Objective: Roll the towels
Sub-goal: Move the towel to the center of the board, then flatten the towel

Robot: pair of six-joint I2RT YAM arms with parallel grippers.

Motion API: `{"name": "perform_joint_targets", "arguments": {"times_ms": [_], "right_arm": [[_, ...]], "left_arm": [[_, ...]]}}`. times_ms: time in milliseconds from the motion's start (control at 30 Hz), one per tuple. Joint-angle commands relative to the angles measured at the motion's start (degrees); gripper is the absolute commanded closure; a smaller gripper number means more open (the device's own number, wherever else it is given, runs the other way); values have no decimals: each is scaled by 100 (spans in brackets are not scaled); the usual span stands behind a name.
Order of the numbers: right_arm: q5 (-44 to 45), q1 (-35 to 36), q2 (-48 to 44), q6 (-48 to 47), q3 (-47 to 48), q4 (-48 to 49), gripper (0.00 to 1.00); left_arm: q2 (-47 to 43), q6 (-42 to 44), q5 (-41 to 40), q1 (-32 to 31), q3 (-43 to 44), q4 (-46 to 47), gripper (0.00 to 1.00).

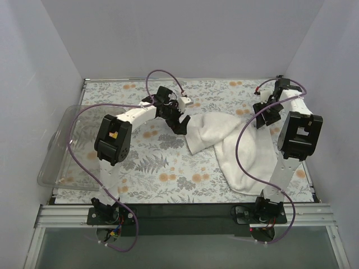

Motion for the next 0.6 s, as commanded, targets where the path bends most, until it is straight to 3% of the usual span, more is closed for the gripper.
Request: {"name": "perform_joint_targets", "arguments": {"times_ms": [0,133,200,233,267,300,400,433,467,567], "right_arm": [[382,9,367,472,418,217,46],[347,70,666,464,428,261,46],[338,88,693,420,331,313,47],[338,97,719,420,278,357,48],[347,97,728,411,182,453,49],[355,105,746,420,155,480,52],[347,97,877,429,137,533,74],[364,88,904,429,137,542,91],[408,88,904,411,137,568,97],[531,-8,878,358,181,638,99]], "left_arm": [[47,-194,336,-190,201,200,13],[319,-256,178,-340,254,271,17],[381,-291,99,-375,263,271,28],[408,-274,107,-376,272,271,34],[399,-247,107,-376,280,271,53],[390,-186,98,-376,272,253,61],[180,59,177,-358,342,52,91],[-29,130,247,-341,342,-27,100],[-153,235,291,-314,342,-228,100],[-742,692,589,-16,228,-790,100]]}}
